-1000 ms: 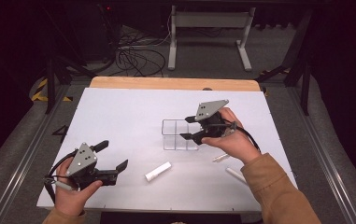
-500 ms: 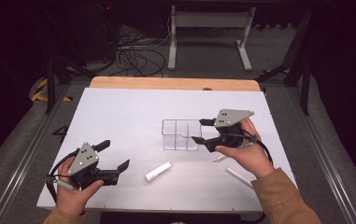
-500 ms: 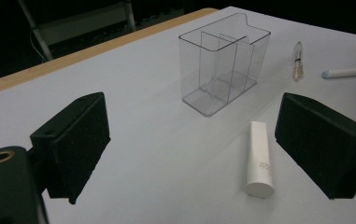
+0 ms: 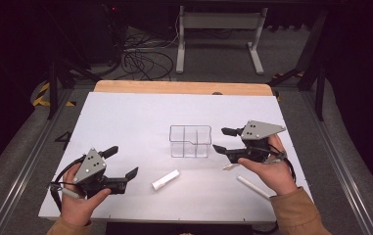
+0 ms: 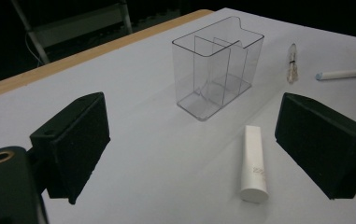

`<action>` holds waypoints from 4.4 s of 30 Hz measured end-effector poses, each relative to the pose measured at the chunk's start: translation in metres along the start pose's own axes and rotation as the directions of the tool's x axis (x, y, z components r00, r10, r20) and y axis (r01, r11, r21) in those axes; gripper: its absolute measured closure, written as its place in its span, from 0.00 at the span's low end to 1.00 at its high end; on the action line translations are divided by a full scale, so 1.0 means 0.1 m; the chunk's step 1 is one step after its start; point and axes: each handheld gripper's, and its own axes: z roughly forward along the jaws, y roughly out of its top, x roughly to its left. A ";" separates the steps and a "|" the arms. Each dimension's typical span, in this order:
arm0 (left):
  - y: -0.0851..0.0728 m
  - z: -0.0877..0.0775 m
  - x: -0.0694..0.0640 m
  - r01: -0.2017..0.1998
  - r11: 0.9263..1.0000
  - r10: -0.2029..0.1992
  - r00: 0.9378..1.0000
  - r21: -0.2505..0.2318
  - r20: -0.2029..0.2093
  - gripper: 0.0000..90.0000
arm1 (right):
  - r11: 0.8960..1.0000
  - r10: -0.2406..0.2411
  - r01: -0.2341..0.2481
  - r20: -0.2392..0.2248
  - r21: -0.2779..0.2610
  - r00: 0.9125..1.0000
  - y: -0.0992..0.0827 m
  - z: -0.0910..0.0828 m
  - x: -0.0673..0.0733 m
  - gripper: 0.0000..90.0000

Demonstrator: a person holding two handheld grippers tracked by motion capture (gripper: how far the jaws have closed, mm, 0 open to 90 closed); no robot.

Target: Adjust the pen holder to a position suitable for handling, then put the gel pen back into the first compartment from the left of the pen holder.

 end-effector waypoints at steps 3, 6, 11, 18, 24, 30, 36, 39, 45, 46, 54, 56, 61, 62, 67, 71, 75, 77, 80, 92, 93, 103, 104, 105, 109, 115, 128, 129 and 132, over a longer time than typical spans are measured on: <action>0.01 0.01 -0.01 0.001 1.000 -0.001 1.000 0.005 0.004 0.12 | 1.000 0.024 -0.024 0.020 -0.006 1.000 -0.04 -0.05 -0.02 0.45; 0.01 0.03 -0.01 0.005 1.000 -0.005 1.000 0.007 0.014 0.13 | 0.999 0.041 -0.040 0.043 -0.015 0.998 -0.09 -0.11 -0.04 0.45; 0.05 0.08 -0.03 0.002 1.000 -0.002 1.000 0.005 0.028 0.13 | 0.998 0.057 -0.055 0.064 -0.024 0.996 -0.18 -0.16 -0.03 0.45; 0.13 0.17 -0.07 0.005 1.000 -0.005 0.998 0.002 0.061 0.14 | 0.995 0.097 -0.093 0.125 -0.035 0.987 -0.33 -0.21 -0.08 0.44; 0.21 0.25 -0.14 -0.017 1.000 0.017 0.996 0.000 0.083 0.15 | 0.992 0.123 -0.120 0.156 -0.032 0.980 -0.39 -0.25 -0.15 0.44; 0.28 0.35 -0.19 -0.004 1.000 0.003 0.993 0.008 0.117 0.15 | 0.988 0.152 -0.148 0.171 -0.038 0.973 -0.47 -0.26 -0.21 0.44; 0.36 0.49 -0.28 -0.022 0.999 0.018 0.987 0.027 0.159 0.15 | 0.984 0.179 -0.174 0.181 -0.043 0.967 -0.53 -0.30 -0.24 0.44; 0.40 0.54 -0.32 -0.038 0.999 0.032 0.984 0.029 0.178 0.15 | 0.983 0.182 -0.177 0.183 -0.045 0.966 -0.55 -0.30 -0.25 0.44; 0.49 0.67 -0.45 -0.060 0.997 0.050 0.977 0.042 0.206 0.17 | 0.981 0.194 -0.187 0.189 -0.052 0.963 -0.56 -0.31 -0.27 0.44; 0.50 0.70 -0.47 -0.064 0.997 0.053 0.975 0.043 0.214 0.17 | 0.980 0.197 -0.190 0.191 -0.052 0.962 -0.56 -0.31 -0.27 0.44; 0.61 0.94 -0.61 -0.084 0.995 0.067 0.962 0.052 0.266 0.19 | 0.978 0.207 -0.200 0.192 -0.055 0.959 -0.60 -0.31 -0.31 0.44; 0.63 0.99 -0.64 -0.079 0.996 0.063 0.958 0.047 0.279 0.19 | 0.977 0.211 -0.205 0.194 -0.053 0.958 -0.61 -0.31 -0.32 0.44; 0.67 1.09 -0.69 -0.076 0.996 0.056 0.953 0.053 0.298 0.19 | 0.976 0.216 -0.210 0.195 -0.055 0.957 -0.62 -0.32 -0.33 0.44; 0.68 1.11 -0.70 -0.078 0.995 0.058 0.952 0.056 0.301 0.19 | 0.976 0.217 -0.211 0.196 -0.054 0.956 -0.62 -0.32 -0.33 0.44; 0.73 1.20 -0.77 -0.096 0.994 0.072 0.947 0.060 0.314 0.19 | 0.973 0.229 -0.221 0.199 -0.061 0.953 -0.63 -0.32 -0.34 0.45; 0.76 1.29 -0.84 -0.108 0.991 0.078 0.940 0.073 0.333 0.21 | 0.973 0.232 -0.224 0.204 -0.062 0.951 -0.63 -0.33 -0.35 0.45; 0.79 1.40 -0.92 -0.126 0.988 0.088 0.932 0.086 0.351 0.22 | 0.972 0.236 -0.227 0.211 -0.065 0.949 -0.64 -0.34 -0.36 0.45; 0.80 1.47 -0.95 -0.130 0.987 0.088 0.928 0.094 0.362 0.23 | 0.971 0.238 -0.229 0.217 -0.066 0.947 -0.65 -0.35 -0.37 0.45; 0.81 1.58 -1.00 -0.131 0.985 0.080 0.923 0.111 0.375 0.24 | 0.968 0.250 -0.239 0.223 -0.073 0.942 -0.65 -0.37 -0.38 0.45; 0.82 2.04 -1.18 -0.179 0.972 0.105 0.910 0.152 0.401 0.29 | 0.960 0.278 -0.269 0.256 -0.071 0.926 -0.70 -0.40 -0.43 0.45; 0.82 2.06 -1.19 -0.182 0.971 0.104 0.909 0.159 0.404 0.31 | 0.960 0.281 -0.272 0.257 -0.072 0.925 -0.70 -0.40 -0.44 0.45; 0.82 2.32 -1.27 -0.176 0.970 0.091 0.904 0.170 0.419 0.34 | 0.956 0.293 -0.281 0.254 -0.081 0.922 -0.71 -0.43 -0.45 0.45; 0.82 2.35 -1.27 -0.178 0.970 0.094 0.903 0.167 0.419 0.34 | 0.957 0.290 -0.279 0.255 -0.082 0.922 -0.71 -0.43 -0.46 0.45; 0.82 2.37 -1.28 -0.179 0.969 0.092 0.903 0.172 0.419 0.34 | 0.957 0.289 -0.277 0.256 -0.083 0.922 -0.71 -0.43 -0.46 0.45; 0.82 2.46 -1.31 -0.186 0.965 0.092 0.902 0.188 0.421 0.34 | 0.956 0.293 -0.280 0.254 -0.087 0.922 -0.71 -0.44 -0.46 0.45; 0.81 2.58 -1.37 -0.204 0.957 0.101 0.898 0.204 0.428 0.35 | 0.956 0.292 -0.279 0.250 -0.087 0.923 -0.72 -0.44 -0.46 0.45; 0.79 2.83 -1.44 -0.222 0.941 0.095 0.898 0.256 0.430 0.43 | 0.955 0.297 -0.283 0.253 -0.090 0.921 -0.73 -0.46 -0.48 0.45; 0.78 2.85 -1.45 -0.226 0.938 0.097 0.898 0.262 0.429 0.44 | 0.955 0.297 -0.283 0.253 -0.089 0.921 -0.73 -0.46 -0.48 0.45; 0.75 2.90 -1.46 -0.236 0.934 0.102 0.897 0.270 0.430 0.47 | 0.955 0.296 -0.284 0.251 -0.085 0.921 -0.73 -0.45 -0.47 0.45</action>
